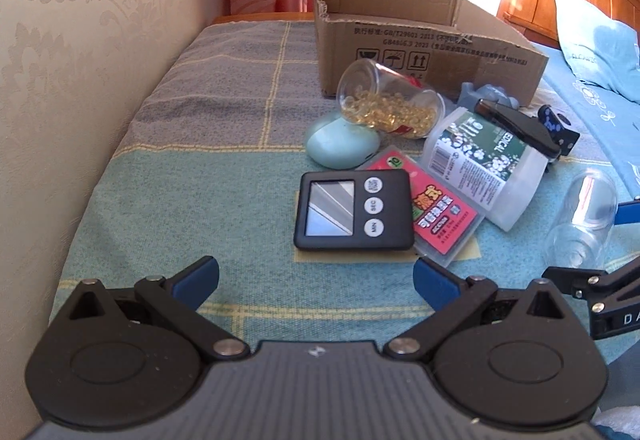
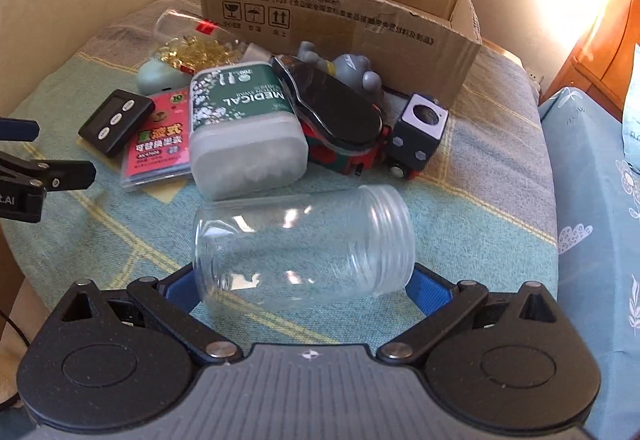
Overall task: Organize rigid objects
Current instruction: 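Lower the right gripper over the clear plastic jar lying on the blanket, then close the right gripper on the jar while the left gripper approaches the black timer, then close the left gripper on the black timer and lift it, then carry the timer with the left gripper while the right gripper carries the jar into the box, then open the left gripper to drop the timer while the right gripper releases the jar in the box, then withdraw both grippers from the box back toward the remaining items, then lower the left gripper onto the pink card case while the right gripper approaches the toy car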
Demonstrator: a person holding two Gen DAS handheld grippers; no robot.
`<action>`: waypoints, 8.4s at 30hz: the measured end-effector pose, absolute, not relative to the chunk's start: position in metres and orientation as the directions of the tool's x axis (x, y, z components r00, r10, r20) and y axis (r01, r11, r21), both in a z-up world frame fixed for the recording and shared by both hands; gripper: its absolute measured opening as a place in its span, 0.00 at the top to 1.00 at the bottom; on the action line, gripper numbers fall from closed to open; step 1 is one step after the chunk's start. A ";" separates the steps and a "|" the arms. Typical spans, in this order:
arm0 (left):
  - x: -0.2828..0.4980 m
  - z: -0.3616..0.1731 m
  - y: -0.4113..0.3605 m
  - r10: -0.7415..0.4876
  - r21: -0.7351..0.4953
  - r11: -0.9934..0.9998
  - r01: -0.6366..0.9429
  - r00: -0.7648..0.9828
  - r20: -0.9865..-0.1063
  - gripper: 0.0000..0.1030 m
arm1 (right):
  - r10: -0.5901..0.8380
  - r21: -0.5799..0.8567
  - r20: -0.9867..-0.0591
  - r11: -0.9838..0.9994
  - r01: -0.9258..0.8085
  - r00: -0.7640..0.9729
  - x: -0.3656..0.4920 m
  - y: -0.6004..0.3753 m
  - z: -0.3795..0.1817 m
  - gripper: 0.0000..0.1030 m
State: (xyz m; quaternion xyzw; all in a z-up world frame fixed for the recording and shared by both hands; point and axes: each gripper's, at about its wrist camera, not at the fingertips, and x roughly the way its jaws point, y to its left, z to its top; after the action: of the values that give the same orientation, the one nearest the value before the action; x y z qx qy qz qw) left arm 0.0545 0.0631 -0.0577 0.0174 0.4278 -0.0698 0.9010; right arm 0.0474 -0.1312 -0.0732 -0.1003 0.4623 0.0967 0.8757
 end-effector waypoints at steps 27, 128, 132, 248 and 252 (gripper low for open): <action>0.079 -0.061 0.071 -0.248 -0.140 0.967 0.213 0.652 -0.716 0.33 | 0.129 -0.042 -0.799 0.962 -0.268 0.588 0.041 -0.137 -0.074 0.00; 0.311 0.041 -0.012 -0.137 0.082 0.961 0.265 0.710 -0.691 0.15 | 0.155 -0.121 -0.685 0.939 -0.321 0.712 0.176 -0.160 0.061 0.09; 0.295 0.042 -0.005 -0.151 0.068 0.960 0.271 0.708 -0.690 0.15 | 0.157 -0.117 -0.691 0.939 -0.323 0.706 0.181 -0.159 0.059 0.09; 0.107 -0.059 0.011 -0.296 0.011 0.861 0.509 0.518 -0.803 0.03 | 0.026 0.035 -0.796 0.999 0.002 0.605 0.122 -0.232 -0.072 0.00; 0.104 -0.057 0.014 -0.332 -0.017 0.841 0.541 0.490 -0.806 0.03 | 0.005 -0.006 -0.795 1.000 -0.016 0.606 0.121 -0.227 -0.075 0.00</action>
State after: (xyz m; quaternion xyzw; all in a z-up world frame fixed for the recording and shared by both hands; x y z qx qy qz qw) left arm 0.1041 0.0140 -0.0566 0.1204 0.4358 -0.2554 0.8546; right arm 0.1212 -0.2274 -0.0747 -0.0061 0.4438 0.0059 0.8961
